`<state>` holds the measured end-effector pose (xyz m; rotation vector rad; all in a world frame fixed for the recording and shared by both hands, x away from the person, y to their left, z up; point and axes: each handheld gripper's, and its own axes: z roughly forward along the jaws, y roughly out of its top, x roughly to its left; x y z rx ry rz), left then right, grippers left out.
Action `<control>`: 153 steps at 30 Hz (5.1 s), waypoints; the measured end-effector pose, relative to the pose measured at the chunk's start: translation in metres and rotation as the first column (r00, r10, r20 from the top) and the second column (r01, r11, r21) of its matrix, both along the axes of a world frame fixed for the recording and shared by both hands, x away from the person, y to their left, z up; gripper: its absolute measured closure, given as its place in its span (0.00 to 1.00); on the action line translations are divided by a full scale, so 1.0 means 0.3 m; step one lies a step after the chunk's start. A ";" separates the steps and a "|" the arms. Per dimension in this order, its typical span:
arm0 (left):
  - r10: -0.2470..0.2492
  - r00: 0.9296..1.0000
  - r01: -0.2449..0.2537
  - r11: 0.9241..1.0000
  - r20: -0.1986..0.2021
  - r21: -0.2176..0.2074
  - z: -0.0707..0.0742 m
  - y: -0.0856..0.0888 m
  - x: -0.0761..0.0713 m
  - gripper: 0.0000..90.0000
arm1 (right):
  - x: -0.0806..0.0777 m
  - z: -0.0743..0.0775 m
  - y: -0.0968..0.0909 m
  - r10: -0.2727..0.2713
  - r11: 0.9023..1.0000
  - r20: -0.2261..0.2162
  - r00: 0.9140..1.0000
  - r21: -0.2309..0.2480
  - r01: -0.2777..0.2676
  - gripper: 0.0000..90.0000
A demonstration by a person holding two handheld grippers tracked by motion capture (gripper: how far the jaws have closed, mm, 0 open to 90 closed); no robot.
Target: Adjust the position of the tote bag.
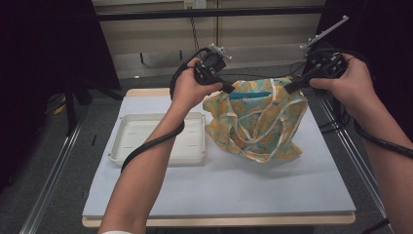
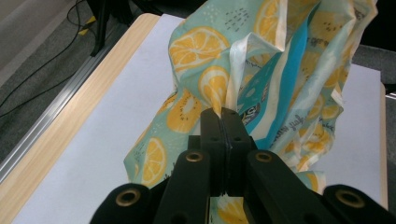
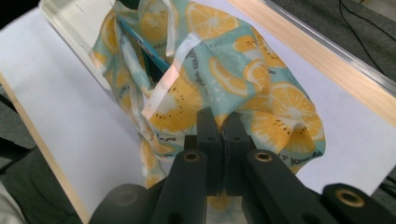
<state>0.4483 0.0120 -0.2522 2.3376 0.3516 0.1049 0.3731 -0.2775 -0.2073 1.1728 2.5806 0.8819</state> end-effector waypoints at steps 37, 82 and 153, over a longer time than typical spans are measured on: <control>-0.002 1.000 0.002 0.999 0.004 0.033 -0.040 0.108 -0.088 0.31 | 0.083 -0.111 0.070 -0.041 0.999 -0.083 0.996 -0.002 0.041 1.00; 0.034 0.993 -0.033 0.999 -0.114 0.011 0.094 0.032 -0.056 1.00 | 0.014 -0.010 -0.004 -0.068 0.998 -0.030 0.997 0.006 0.068 0.61; -0.014 0.991 0.025 0.997 -0.136 0.078 -0.176 0.079 -0.087 0.70 | 0.097 -0.169 0.044 -0.082 0.996 -0.131 0.988 -0.041 0.077 0.95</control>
